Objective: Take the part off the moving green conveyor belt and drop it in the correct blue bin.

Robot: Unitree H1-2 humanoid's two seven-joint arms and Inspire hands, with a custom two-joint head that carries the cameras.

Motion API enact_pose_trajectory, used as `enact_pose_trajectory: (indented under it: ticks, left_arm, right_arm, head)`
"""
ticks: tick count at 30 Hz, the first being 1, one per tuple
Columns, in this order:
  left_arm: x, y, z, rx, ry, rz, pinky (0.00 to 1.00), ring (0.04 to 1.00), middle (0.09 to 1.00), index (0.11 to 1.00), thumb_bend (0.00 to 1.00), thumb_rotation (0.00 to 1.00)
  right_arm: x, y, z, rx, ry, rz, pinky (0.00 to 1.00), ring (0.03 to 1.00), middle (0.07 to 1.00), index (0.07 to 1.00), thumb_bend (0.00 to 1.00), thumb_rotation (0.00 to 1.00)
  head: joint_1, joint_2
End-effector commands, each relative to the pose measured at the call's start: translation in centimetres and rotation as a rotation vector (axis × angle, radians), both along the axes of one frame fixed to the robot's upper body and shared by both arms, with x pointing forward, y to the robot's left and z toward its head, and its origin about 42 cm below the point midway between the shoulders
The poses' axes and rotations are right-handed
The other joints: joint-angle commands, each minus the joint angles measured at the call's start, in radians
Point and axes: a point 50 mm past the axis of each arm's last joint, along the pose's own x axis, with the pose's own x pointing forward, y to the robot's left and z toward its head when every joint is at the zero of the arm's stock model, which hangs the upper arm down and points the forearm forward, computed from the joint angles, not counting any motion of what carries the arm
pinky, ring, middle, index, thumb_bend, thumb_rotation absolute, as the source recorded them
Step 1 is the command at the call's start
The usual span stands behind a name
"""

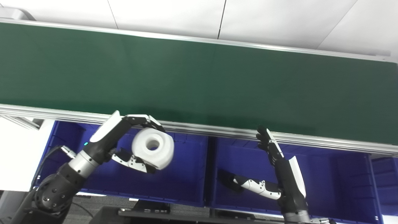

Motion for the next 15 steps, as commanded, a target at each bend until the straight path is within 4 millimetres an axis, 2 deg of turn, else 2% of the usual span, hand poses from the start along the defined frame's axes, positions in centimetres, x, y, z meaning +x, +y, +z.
enact_pose_trajectory:
  ticks: [1,7,9,11,12,13,14,15]
  left_arm:
    - [0.3,-0.2,0.3,0.057,-0.023,-0.077,0.52,0.472,0.517,0.476,0.50,0.00]
    - [1.3,-2.1,-1.1,0.270,0.076,-0.144,0.54,0.475,0.512,0.481,0.50,0.00]
    - [1.5,-2.5,-1.5,0.338,0.096,-0.169,0.56,0.588,0.512,0.484,0.51,0.00]
    - [1.6,-2.8,-1.7,0.414,0.127,-0.186,0.65,0.693,0.688,0.497,0.50,0.07]
    - [1.5,-3.3,-1.6,0.515,0.140,-0.213,0.72,0.745,0.746,0.566,0.51,0.22]
    - [1.4,-3.9,-1.5,0.616,0.136,-0.234,0.87,0.840,0.833,0.760,0.57,0.69]
    - [1.3,-4.3,-1.4,0.692,0.131,-0.244,0.89,0.852,0.843,0.782,0.58,0.75]
    - [1.3,-4.8,-1.3,0.746,0.128,-0.247,0.94,0.881,0.870,0.830,0.63,0.87]
  right_arm:
    - [-0.1,-0.3,0.9,0.006,-0.019,-0.002,0.87,0.919,0.947,0.953,0.85,0.42]
    - [0.5,-0.7,0.5,0.011,-0.014,0.007,0.89,0.922,0.942,0.954,0.84,0.42]
    - [0.8,-0.8,0.4,0.018,-0.007,0.007,0.90,0.925,0.944,0.954,0.84,0.41]
    - [1.1,-0.9,0.3,0.023,-0.003,0.003,0.90,0.927,0.947,0.951,0.85,0.41]
    - [1.3,-0.9,0.3,0.029,-0.004,0.002,0.90,0.928,0.947,0.951,0.85,0.41]
    - [1.5,-0.9,0.3,0.030,-0.010,0.005,0.90,0.928,0.948,0.952,0.85,0.40]
    - [1.7,-0.9,0.3,0.029,-0.017,0.009,0.90,0.928,0.947,0.953,0.85,0.40]
    - [1.8,-0.8,0.3,0.025,-0.020,0.013,0.90,0.928,0.947,0.953,0.84,0.40]
  head:
    - [0.001,0.001]
    - [0.008,-0.010]
    - [0.009,-0.011]
    - [0.012,-0.017]
    - [0.013,-0.018]
    - [0.013,-0.017]
    - [0.011,-0.018]
    - [0.007,-0.021]
